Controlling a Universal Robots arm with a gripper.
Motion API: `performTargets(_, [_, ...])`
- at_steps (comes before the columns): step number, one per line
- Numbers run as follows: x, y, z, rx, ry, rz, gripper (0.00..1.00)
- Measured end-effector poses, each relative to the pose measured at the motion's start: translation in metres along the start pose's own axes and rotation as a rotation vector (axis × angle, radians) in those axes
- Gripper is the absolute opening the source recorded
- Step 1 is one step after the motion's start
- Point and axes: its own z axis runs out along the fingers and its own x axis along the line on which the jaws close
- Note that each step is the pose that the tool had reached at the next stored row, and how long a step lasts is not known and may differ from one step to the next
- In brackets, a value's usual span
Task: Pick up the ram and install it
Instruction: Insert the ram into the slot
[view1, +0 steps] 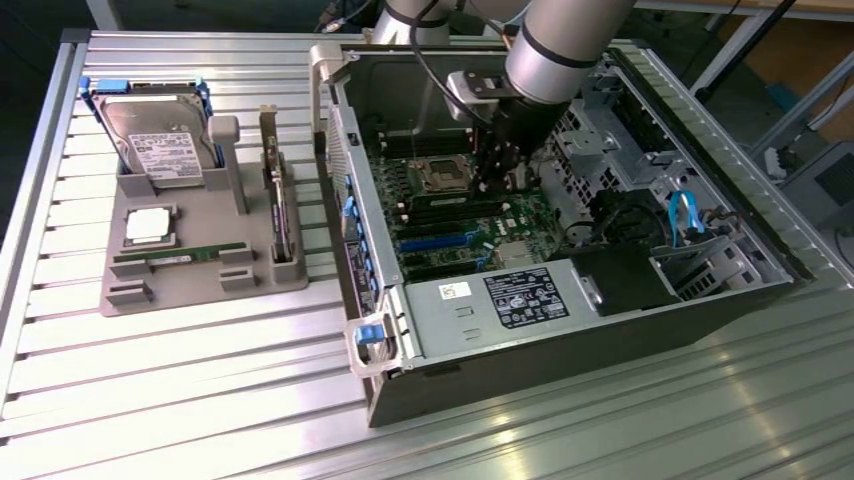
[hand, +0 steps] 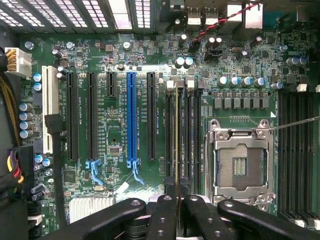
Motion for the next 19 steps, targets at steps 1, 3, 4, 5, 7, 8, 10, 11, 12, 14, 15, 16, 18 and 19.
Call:
performTargets(1, [0.0001,0.0,0.001,-0.0001,0.0001,0.0,0.12])
performTargets(3, [0.0002,-0.0001,0.0031,-0.0001,0.0,0.0,0.12])
performTargets(4, [0.0002,-0.0002,0.0045,-0.0001,0.0,0.0,0.12])
performTargets(5, [0.0003,-0.0002,0.0055,0.0,0.0,0.0,0.12])
performTargets(7, [0.0003,-0.0002,0.0058,-0.0001,0.0002,0.0,0.12])
performTargets(8, [0.0004,-0.0002,0.0058,-0.0001,0.0003,0.0,0.12])
performTargets(10, [0.0012,-0.0003,0.0059,0.0,-0.0001,0.0,0.12])
performTargets(11, [0.002,-0.0003,0.0059,0.0,-0.0001,0.0,0.12])
performTargets(12, [0.0023,-0.0002,0.0058,0.0,0.0,0.0,0.12])
performTargets(14, [0.0023,-0.0002,0.0058,0.0,0.0,0.0,0.12])
performTargets(15, [0.0024,-0.0002,0.0059,0.0,0.0,0.0,0.12])
performTargets(16, [0.0024,-0.0003,0.0061,-0.0001,0.0,0.0,0.12])
performTargets(18, [0.0024,-0.0004,0.0067,-0.0001,0.0001,0.0,0.12])
performTargets(19, [0.0025,-0.0004,0.007,-0.0001,0.0001,0.0,0.12])
